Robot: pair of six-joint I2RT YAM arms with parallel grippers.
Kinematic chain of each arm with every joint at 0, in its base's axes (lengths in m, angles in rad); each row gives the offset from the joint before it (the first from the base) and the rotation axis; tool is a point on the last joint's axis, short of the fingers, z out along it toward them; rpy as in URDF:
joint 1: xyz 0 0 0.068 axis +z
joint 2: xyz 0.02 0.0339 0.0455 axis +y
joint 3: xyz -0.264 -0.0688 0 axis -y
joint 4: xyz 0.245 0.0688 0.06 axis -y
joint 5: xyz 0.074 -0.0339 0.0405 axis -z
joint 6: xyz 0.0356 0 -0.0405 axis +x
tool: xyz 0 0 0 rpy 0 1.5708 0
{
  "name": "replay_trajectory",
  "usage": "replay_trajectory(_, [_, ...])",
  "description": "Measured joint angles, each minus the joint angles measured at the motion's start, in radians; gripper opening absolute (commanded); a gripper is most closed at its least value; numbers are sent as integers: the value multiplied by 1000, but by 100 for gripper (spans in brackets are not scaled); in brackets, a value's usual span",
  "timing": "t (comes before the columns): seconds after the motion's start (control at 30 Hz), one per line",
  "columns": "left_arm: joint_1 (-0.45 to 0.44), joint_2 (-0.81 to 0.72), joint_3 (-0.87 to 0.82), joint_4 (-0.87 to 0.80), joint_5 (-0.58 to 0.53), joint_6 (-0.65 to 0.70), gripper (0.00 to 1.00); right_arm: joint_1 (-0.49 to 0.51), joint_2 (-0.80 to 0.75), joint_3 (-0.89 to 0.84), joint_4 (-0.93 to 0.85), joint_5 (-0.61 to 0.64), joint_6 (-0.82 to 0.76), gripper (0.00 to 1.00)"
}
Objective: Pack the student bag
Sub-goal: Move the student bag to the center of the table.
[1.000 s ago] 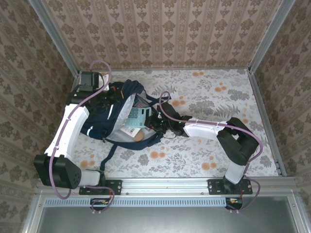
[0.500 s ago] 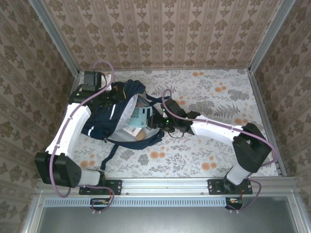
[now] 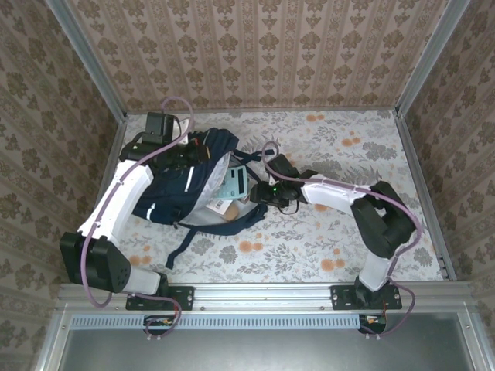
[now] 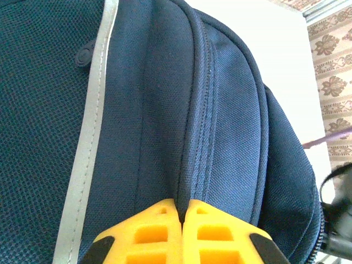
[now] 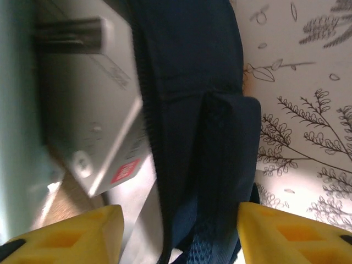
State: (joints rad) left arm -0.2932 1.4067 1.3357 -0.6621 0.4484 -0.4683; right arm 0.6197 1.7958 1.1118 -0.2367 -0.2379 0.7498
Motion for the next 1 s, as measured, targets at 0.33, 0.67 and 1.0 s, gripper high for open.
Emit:
replay_trajectory(0.33, [-90, 82, 61, 20, -30, -14, 0, -78, -8, -24, 3, 13, -21, 7])
replay_trajectory(0.67, [-264, 244, 187, 56, -25, -37, 3, -258, -119, -115, -47, 31, -93, 18])
replay_trajectory(1.0, [-294, 248, 189, 119, -22, -45, 43, -301, -141, -111, -85, 46, -164, 50])
